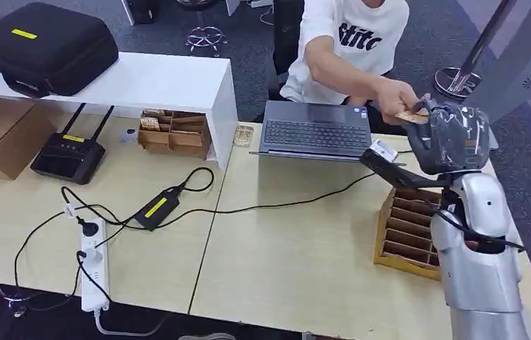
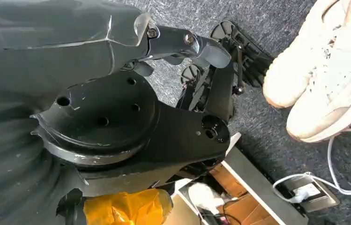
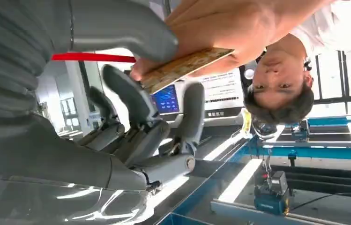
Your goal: Pass the card to the sensor for recognition and then transmit it.
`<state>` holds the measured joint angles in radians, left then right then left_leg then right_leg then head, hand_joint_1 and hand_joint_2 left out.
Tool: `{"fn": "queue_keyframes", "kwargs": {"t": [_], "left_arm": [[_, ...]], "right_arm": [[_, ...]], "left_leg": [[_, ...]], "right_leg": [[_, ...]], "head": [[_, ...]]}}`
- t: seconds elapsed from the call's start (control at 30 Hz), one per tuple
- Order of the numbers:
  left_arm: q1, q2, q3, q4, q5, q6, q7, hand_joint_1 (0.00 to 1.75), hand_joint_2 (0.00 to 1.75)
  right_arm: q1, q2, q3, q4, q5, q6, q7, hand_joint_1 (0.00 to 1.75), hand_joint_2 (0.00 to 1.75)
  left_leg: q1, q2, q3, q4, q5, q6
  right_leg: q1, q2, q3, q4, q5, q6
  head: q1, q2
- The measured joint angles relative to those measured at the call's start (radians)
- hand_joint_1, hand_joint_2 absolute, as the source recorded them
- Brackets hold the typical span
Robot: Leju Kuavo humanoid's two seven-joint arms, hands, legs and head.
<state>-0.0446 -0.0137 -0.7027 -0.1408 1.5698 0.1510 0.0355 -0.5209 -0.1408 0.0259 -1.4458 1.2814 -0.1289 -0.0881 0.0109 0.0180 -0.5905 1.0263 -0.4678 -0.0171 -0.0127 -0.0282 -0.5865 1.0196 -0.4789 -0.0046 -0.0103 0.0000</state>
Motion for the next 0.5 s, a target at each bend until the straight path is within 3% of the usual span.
{"fn": "queue_keyframes", "kwargs": {"t": [0.07, 0.1, 0.3, 0.5], "left_arm": [[0.0, 0.0, 0.0, 0.0, 0.0, 0.002, 0.0, 0.0, 1.75], [0.001, 0.0, 0.0, 0.0, 0.0, 0.002, 0.0, 0.0, 1.75], [0.007, -0.006, 0.005, 0.0, 0.0, 0.011, -0.013, 0.0, 1.75], [0.011, -0.016, 0.031, 0.0, 0.0, 0.025, -0.024, 0.0, 1.75]], "right_arm": [[0.008, 0.0, 0.003, -0.001, -0.025, 0.0, -0.005, 0.0, 1.75], [0.018, 0.0, 0.003, -0.004, -0.051, 0.0, -0.015, 0.0, 0.0], [0.152, -0.004, -0.045, -0.087, -0.348, 0.03, -0.117, 0.0, 0.0], [0.324, -0.011, -0.221, -0.209, -0.592, 0.108, -0.204, 0.0, 0.0]], "left_leg": [[0.0, 0.0, 0.0, 0.0, 0.0, 0.0], [0.0, 0.0, 0.0, 0.0, 0.0, 0.0], [0.0, -0.001, 0.0, 0.0, -0.001, 0.0], [0.0, 0.0, -0.001, 0.0, -0.003, 0.001]], "right_leg": [[0.0, 0.0, 0.0, 0.0, 0.0, 0.0], [0.0, 0.0, 0.0, 0.0, 0.0, 0.0], [0.0, -0.001, -0.001, -0.001, 0.0, 0.0], [0.0, 0.0, -0.001, -0.001, -0.001, 0.001]], "head": [[0.0, 0.0], [0.0, 0.0], [0.0, 0.0], [0.0, 0.0]]}}
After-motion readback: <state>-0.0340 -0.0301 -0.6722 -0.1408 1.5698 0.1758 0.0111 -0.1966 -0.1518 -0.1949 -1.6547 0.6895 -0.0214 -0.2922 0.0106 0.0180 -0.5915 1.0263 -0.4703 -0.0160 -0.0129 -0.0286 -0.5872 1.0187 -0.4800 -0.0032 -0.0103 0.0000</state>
